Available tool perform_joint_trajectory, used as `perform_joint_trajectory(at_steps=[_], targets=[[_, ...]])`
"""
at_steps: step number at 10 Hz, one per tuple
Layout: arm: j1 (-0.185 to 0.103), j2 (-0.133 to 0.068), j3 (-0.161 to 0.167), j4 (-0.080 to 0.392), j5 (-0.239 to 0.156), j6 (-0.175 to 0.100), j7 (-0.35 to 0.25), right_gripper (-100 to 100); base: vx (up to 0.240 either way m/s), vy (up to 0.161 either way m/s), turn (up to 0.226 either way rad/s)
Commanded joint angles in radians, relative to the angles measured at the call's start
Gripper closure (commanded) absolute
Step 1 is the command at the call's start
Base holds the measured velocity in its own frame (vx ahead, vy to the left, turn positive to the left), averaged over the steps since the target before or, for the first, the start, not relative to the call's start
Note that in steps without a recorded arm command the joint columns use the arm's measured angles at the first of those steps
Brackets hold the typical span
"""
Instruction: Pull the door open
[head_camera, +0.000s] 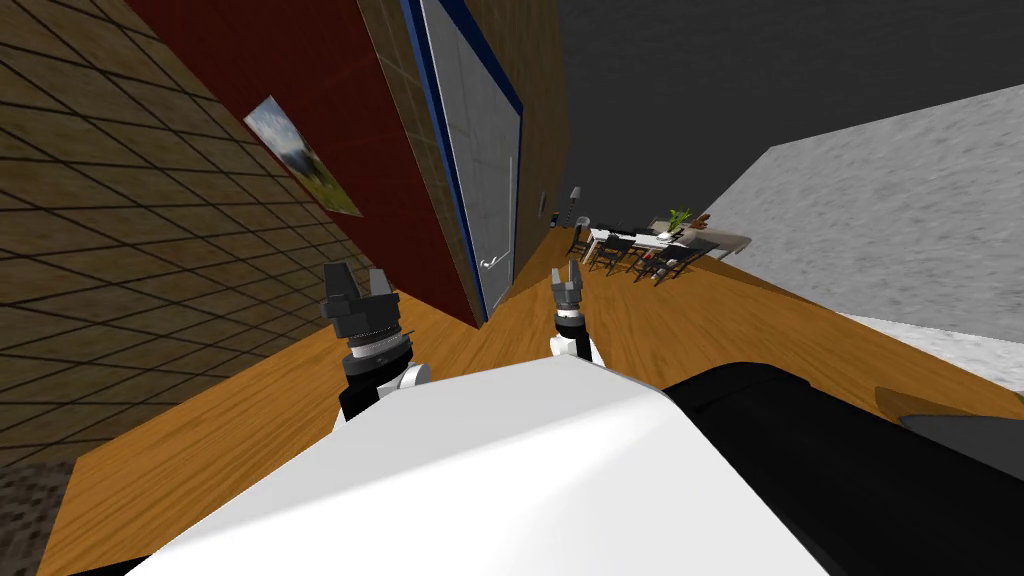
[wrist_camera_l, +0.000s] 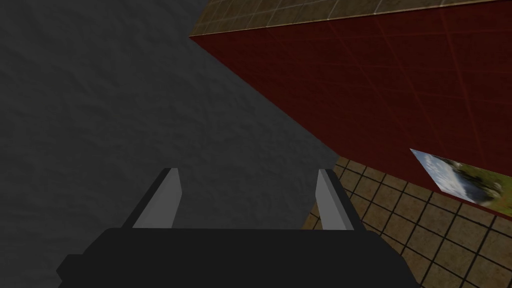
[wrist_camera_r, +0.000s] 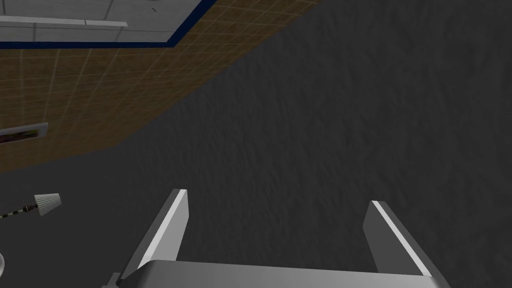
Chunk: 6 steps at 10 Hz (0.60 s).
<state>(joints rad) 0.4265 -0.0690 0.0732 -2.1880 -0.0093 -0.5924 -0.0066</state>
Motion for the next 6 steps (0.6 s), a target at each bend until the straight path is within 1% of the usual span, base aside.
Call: perform_joint_trajectory(at_steps=[1, 6], targets=[[-0.024, -0.004, 0.002, 0.044, -0.002, -0.001, -0.002, -100, 0.075, -0.044, 0.14], [-0.082, -0.026, 0.006, 0.18, -0.012, -0.012, -0.012, -100, 0.077, -0.064, 0.17]])
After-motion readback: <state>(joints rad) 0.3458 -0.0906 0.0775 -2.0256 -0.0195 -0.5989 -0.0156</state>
